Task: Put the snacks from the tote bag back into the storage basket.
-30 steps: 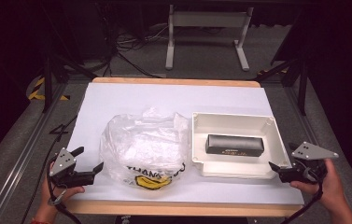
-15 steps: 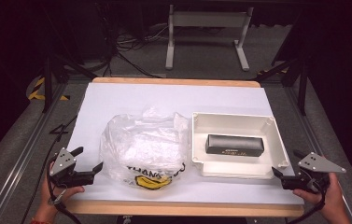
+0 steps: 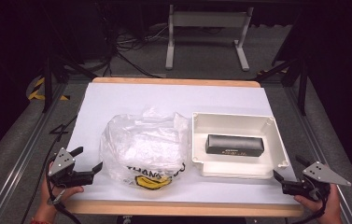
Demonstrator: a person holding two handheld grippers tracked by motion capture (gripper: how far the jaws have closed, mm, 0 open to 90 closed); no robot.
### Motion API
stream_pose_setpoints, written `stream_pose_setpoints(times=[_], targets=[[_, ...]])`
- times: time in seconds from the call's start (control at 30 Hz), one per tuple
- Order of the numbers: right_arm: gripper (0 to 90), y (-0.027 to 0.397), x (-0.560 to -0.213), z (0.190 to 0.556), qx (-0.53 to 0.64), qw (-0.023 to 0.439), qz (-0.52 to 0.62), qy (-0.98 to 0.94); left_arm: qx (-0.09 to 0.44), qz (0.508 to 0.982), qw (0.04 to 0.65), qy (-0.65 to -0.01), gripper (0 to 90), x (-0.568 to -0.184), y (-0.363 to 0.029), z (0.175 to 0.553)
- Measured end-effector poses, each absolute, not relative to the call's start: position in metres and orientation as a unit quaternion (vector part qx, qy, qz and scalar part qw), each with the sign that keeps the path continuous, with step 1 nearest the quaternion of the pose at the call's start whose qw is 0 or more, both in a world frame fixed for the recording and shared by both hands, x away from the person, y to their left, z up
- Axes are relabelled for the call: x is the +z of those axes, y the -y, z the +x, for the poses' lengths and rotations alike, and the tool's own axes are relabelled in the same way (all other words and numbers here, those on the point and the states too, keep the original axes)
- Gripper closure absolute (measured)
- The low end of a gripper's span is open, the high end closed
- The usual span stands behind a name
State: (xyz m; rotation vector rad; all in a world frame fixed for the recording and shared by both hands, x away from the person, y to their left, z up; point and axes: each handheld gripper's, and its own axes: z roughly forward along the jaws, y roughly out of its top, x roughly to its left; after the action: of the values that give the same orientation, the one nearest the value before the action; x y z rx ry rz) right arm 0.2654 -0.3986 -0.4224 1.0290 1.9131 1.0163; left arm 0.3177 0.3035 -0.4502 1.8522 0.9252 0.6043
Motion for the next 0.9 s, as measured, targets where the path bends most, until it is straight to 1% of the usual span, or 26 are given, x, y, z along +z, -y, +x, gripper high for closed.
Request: stream_pose_setpoints(times=[0.13,0.27,0.5,0.9], targets=[[5.2,0.4,-0.432,0.262,0.402,0.37,0.406,-0.733,0.247,0.754,0.48,-0.376,7.2,-0.449,-0.304,0.317],[5.5,0.403,-0.437,0.259,0.413,0.368,0.412,-0.724,0.248,0.751,0.485,-0.373,7.2,-0.448,-0.305,0.318],[5.2,0.4,-0.437,0.255,0.416,0.377,0.4,-0.725,0.247,0.749,0.488,-0.374,7.0,-0.448,-0.306,0.316],[5.0,0.399,-0.437,0.254,0.426,0.374,0.406,-0.717,0.251,0.742,0.496,-0.374,6.6,-0.447,-0.308,0.312]])
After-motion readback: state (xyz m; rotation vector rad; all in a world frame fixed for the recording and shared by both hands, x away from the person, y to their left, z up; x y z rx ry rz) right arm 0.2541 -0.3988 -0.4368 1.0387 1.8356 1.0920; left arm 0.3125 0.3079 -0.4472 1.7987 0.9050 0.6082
